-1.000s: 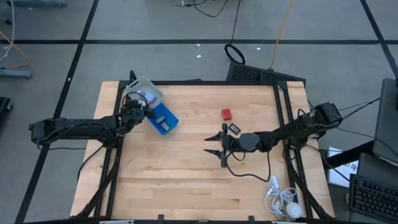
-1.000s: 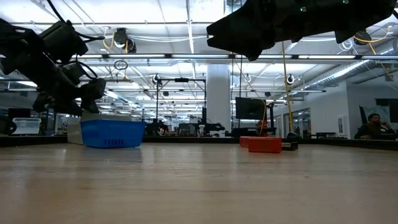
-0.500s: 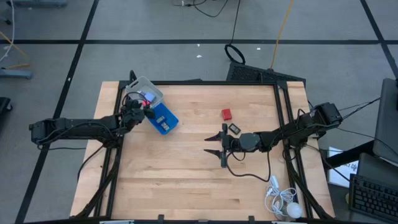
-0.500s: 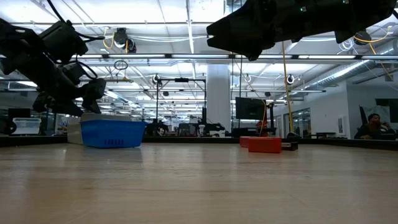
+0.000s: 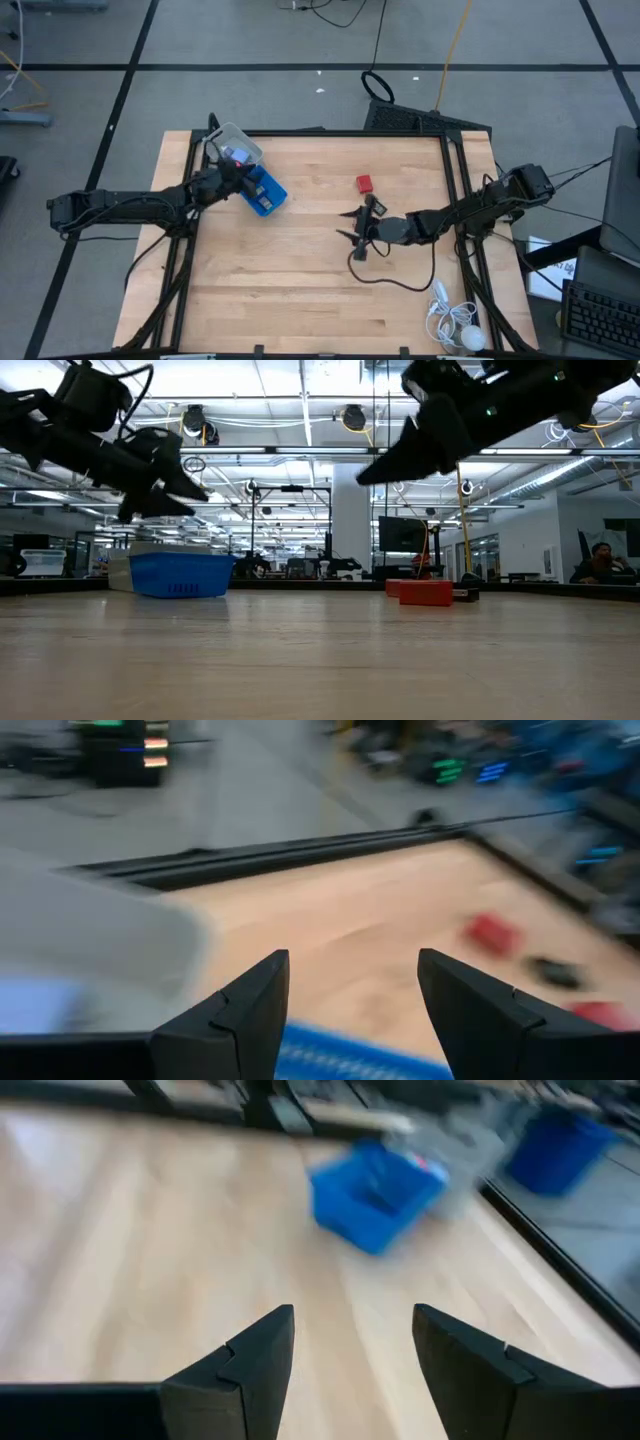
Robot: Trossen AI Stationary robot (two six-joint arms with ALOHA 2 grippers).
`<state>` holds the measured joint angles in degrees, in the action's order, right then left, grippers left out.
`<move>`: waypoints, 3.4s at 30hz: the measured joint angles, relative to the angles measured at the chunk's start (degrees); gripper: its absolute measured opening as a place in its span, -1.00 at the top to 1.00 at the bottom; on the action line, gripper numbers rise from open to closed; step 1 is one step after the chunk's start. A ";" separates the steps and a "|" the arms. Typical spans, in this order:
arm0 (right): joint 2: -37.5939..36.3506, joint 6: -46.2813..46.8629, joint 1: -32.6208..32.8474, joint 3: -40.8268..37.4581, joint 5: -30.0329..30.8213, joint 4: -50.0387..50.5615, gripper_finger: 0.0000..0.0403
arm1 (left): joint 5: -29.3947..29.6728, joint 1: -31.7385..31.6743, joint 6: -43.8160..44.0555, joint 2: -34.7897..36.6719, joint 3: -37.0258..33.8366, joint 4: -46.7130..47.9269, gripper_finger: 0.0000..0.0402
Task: Pick & Place Office items
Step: Put the bottom red charger adapter into the gray bin
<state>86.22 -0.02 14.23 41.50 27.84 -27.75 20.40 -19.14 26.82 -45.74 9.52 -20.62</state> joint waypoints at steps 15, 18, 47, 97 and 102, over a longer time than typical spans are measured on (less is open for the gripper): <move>-4.41 21.31 -0.01 -0.01 2.15 30.33 -0.16 | -17.02 8.51 -10.28 0.00 0.02 -13.86 -0.12; -4.40 23.48 -0.01 -1.32 2.05 30.59 -0.27 | -16.95 9.62 -10.36 0.00 0.02 -15.42 -0.12; -2.94 21.98 -3.37 -15.32 -2.65 11.24 -0.41 | -17.46 14.12 -16.20 0.00 0.00 -20.24 -0.12; 5.90 19.90 -6.52 -15.19 -7.09 0.84 -0.20 | -17.26 14.08 -16.15 0.00 0.00 -19.87 -0.12; 5.94 19.88 -6.52 -15.23 -7.26 0.04 -0.12 | -17.26 14.08 -16.16 0.00 0.00 -19.87 -0.12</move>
<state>92.16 19.86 7.70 26.26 20.58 -27.71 3.14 -5.06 10.66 -45.74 9.52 -40.49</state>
